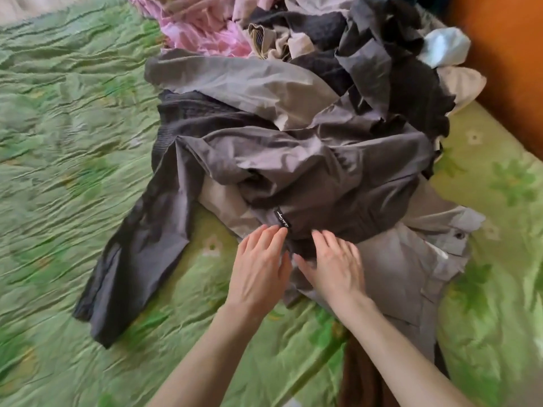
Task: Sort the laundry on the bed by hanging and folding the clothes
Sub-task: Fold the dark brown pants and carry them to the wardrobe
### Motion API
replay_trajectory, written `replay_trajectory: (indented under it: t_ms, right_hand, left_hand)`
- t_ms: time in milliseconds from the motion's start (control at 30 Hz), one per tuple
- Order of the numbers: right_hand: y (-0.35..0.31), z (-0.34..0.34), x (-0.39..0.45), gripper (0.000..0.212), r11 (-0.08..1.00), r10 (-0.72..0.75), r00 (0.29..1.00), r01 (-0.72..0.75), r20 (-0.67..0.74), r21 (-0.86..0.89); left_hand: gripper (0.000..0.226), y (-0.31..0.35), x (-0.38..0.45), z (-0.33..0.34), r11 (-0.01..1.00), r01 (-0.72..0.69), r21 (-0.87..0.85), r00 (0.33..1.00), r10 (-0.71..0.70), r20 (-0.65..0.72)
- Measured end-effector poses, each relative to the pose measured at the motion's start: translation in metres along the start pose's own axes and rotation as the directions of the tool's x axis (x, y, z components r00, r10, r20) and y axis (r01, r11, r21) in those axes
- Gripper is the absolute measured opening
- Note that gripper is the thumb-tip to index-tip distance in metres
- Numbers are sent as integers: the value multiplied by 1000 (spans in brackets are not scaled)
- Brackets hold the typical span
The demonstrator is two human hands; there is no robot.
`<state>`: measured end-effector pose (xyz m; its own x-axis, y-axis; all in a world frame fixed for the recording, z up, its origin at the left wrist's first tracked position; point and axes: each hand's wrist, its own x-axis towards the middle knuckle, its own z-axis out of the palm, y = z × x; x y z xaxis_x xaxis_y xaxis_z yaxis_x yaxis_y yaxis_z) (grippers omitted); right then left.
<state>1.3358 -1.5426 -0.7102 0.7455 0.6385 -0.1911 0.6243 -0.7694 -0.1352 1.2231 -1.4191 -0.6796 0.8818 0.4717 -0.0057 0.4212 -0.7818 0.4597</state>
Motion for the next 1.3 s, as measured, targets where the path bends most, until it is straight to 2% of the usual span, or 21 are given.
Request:
replay_trajectory:
  t_ms: [100,233,300,400,533,700,900,967,1067,1167,1233,1300]
  right_hand:
    - [-3,15,4,67,999,33,998,-34,-46,-15]
    - [3,17,15,43,1000,29,987,-30,-157,-3]
    - [9,11,16,35,997,7,971,12,-239,80]
    - [13,-1,2,42,969,-68,930,147,-360,198]
    - [9,-28,-32,55,908,-122,885,282,-449,309]
    - [-9,-81,-76,44,849,-198,848,399,-492,346]
    - [-38,-162,-139,39,798,-232,834,457,-500,392]
    - [-47,-183,-159,36,773,-259,815,497,-519,395]
    - [-57,-204,-188,34,725,-284,796,544,-535,424]
    - [-67,-224,-217,34,721,-213,821,498,-530,482]
    - [-74,-234,-232,49,748,-148,835,445,-530,493]
    - [-81,-239,-239,58,760,-92,854,393,-512,518]
  left_hand:
    - [52,-10,10,17,998,-26,58,997,22,74]
    - [67,-24,11,25,990,-34,135,977,5,213]
    - [70,-27,8,22,989,-34,146,975,1,224]
    - [73,-22,2,13,989,-24,147,975,-10,221]
    - [77,4,-12,-12,998,-17,55,987,8,161]
    - [66,52,-43,-56,996,37,-76,998,-41,-53]
    - [69,97,-95,-122,996,1,-84,995,-9,-95]
    - [60,108,-113,-144,994,-27,-101,986,10,-165]
    - [34,123,-139,-181,988,-55,-142,954,10,-299]
    - [25,145,-164,-231,996,-21,-85,945,-8,-328]
    - [25,156,-182,-265,1000,10,5,943,-8,-332]
    - [30,156,-202,-298,998,38,50,919,-15,-393]
